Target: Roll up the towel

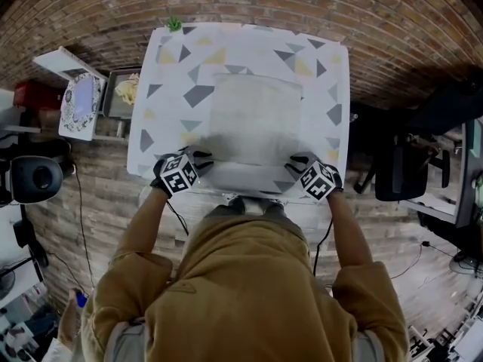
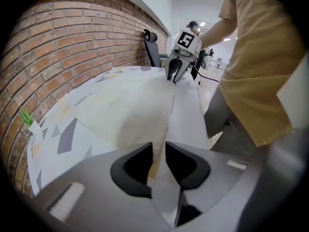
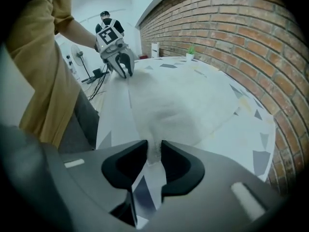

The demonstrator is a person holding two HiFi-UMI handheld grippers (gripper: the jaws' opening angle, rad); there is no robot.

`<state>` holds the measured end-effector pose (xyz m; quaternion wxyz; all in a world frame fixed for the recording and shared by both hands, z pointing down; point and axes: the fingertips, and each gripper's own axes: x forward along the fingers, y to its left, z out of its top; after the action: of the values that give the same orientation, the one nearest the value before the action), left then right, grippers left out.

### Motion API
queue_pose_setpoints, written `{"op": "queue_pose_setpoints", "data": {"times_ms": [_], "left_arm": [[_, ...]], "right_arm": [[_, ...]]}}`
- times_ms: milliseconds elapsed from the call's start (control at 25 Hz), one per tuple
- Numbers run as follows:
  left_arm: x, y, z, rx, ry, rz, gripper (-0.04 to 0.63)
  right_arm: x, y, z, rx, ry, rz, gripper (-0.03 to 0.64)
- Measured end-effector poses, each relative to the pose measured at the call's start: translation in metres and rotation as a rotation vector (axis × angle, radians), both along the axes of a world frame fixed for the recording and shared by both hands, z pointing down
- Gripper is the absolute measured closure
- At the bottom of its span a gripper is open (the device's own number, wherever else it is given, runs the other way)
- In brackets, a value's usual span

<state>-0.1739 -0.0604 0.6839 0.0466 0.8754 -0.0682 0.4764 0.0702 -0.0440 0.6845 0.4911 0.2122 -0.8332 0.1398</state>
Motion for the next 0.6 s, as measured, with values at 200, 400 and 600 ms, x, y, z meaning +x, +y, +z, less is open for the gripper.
{"op": "queue_pose_setpoints", "data": {"times_ms": [200, 400, 600], "left_arm": [[0.0, -0.006, 0.001, 0.018, -0.005, -0.028, 0.485], [0.001, -0.005, 0.0, 0.051, -0.007, -0.048, 0.517], [0.001, -0.003, -0.011, 0.076, 0.032, -0.082, 0.528]], "right_arm": [[-0.003, 0.001, -0.001, 0.041, 0.031, -0.025, 0.534], [-0.003, 0.004, -0.003, 0.071, 0.029, 0.009, 0.581], [-0.002, 0.003, -0.013, 0.112, 0.034, 0.011, 0.586]]}}
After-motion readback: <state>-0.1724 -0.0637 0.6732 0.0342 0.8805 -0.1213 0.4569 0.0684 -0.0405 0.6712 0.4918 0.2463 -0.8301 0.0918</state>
